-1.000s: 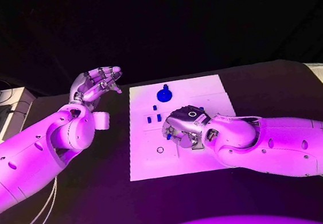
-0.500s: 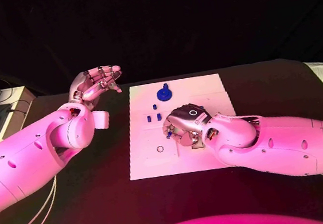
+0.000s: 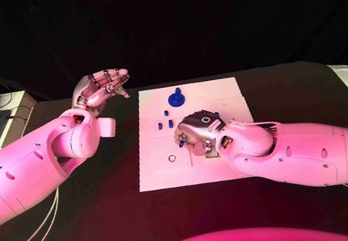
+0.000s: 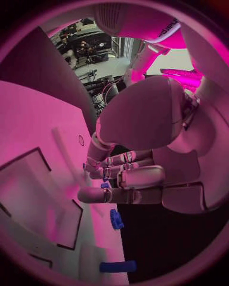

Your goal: Assemble the parts on the task board

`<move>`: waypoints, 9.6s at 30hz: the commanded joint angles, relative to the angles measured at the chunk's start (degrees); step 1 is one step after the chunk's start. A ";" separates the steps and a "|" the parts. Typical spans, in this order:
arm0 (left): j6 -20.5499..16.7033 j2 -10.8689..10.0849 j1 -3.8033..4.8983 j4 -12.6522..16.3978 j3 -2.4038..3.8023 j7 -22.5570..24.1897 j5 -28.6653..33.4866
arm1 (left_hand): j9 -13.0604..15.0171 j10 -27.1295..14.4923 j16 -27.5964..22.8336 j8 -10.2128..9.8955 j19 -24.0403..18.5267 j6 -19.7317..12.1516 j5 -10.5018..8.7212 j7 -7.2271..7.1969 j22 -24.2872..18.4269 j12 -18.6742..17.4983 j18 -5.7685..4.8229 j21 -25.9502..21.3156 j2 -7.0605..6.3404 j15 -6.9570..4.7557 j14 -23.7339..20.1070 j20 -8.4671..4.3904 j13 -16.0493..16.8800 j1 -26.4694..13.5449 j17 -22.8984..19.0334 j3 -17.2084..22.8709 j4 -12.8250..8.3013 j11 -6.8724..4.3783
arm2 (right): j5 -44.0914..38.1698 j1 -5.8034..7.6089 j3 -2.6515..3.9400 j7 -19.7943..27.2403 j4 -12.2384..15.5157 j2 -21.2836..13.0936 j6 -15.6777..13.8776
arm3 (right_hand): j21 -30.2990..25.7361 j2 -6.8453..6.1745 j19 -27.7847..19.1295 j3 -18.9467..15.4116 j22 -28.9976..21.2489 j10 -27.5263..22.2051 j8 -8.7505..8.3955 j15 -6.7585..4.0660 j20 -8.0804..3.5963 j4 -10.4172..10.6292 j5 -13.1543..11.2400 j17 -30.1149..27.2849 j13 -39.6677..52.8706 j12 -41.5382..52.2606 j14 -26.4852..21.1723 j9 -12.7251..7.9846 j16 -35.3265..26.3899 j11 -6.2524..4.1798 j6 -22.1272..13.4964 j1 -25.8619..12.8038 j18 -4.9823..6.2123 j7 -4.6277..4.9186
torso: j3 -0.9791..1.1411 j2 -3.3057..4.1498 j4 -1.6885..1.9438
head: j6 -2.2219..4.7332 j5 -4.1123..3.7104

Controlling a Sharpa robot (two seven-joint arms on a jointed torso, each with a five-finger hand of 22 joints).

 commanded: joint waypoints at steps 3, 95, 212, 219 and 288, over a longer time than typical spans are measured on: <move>1.11 -0.10 0.01 0.16 0.06 -0.05 -0.38 | -0.07 -0.29 -0.10 0.27 -0.10 -0.01 -0.28 0.34 0.09 -0.13 0.30 0.22 0.11 -0.09 -0.43 0.28 -0.09 0.33 0.07 -0.17 -0.11 -0.03 | -0.76 -0.08 -0.05 0.33 -0.01 0.18 2.28 | 0.40 0.44 -0.44 0.40 0.14 2.15 0.25 -0.37 -0.01 -0.07 -0.07 -0.02 0.08 0.15 3.17 -0.01 0.21 -1.77 0.09 -0.25 0.28 0.33 | -0.01 -0.04 0.07 | -0.38 0.19; 2.07 -0.50 -0.53 -0.44 0.02 0.39 -0.60 | -0.96 -2.13 0.84 1.08 -0.84 -1.61 -0.48 0.30 -0.58 0.76 0.34 -1.02 -0.49 0.36 -1.98 0.91 -0.31 -0.85 0.33 -2.15 0.82 0.19 | 10.34 9.22 1.15 6.24 -3.99 -9.14 17.11 | 0.45 -3.84 3.30 -9.48 4.36 -9.30 -3.74 1.52 2.41 5.11 2.38 -0.57 -1.87 2.60 2.58 -1.98 2.14 0.22 -7.48 -0.92 -0.38 1.03 | 0.07 0.01 -0.05 | 1.68 -0.99; 2.77 0.64 -0.66 -0.88 0.02 -0.05 -1.62 | -1.32 -2.64 1.19 1.80 -0.45 -1.75 -0.44 0.38 -0.73 1.45 0.35 -1.15 0.01 0.37 -2.16 0.88 -0.36 -0.01 0.24 -2.30 0.64 0.25 | -0.26 0.33 0.40 2.97 5.63 -0.53 4.05 | 3.03 1.09 3.81 3.38 9.05 -0.30 0.32 0.22 1.00 3.41 -7.88 0.25 -1.17 1.21 2.87 1.14 2.93 -1.12 -2.47 1.38 -0.78 0.98 | 0.02 0.06 -0.09 | -0.04 2.49; 2.75 0.56 -0.66 -0.82 0.02 -0.10 -1.63 | -1.32 -2.64 1.19 1.80 -0.45 -1.75 -0.44 0.38 -0.73 1.45 0.35 -1.15 0.01 0.37 -2.16 0.88 -0.36 -0.01 0.24 -2.30 0.64 0.25 | -0.37 0.00 0.28 2.93 5.03 -0.07 4.45 | 2.98 1.06 3.77 3.42 9.02 -0.26 0.34 0.22 1.00 3.36 -7.78 0.17 -1.16 1.18 2.85 1.17 2.90 -1.12 -2.47 1.35 -0.75 0.98 | 0.05 0.03 -0.09 | -0.26 2.59; 5.78 -2.90 -4.10 1.66 0.01 -0.74 -2.53 | -2.34 0.57 1.42 2.34 -0.28 -2.10 -0.45 -0.19 -1.44 2.90 0.38 -2.21 -0.14 -0.02 -2.06 0.79 -0.50 -1.37 -0.10 -3.33 2.43 -0.44 | 43.98 11.53 -0.71 -21.95 12.92 -26.87 18.16 | 14.22 0.05 13.70 -24.84 25.70 16.52 9.00 -1.65 -0.28 19.75 8.67 14.99 84.27 86.15 5.72 8.80 9.28 -3.88 -9.64 -11.14 -3.92 -1.45 | 0.00 -1.93 -1.69 | 1.00 -3.08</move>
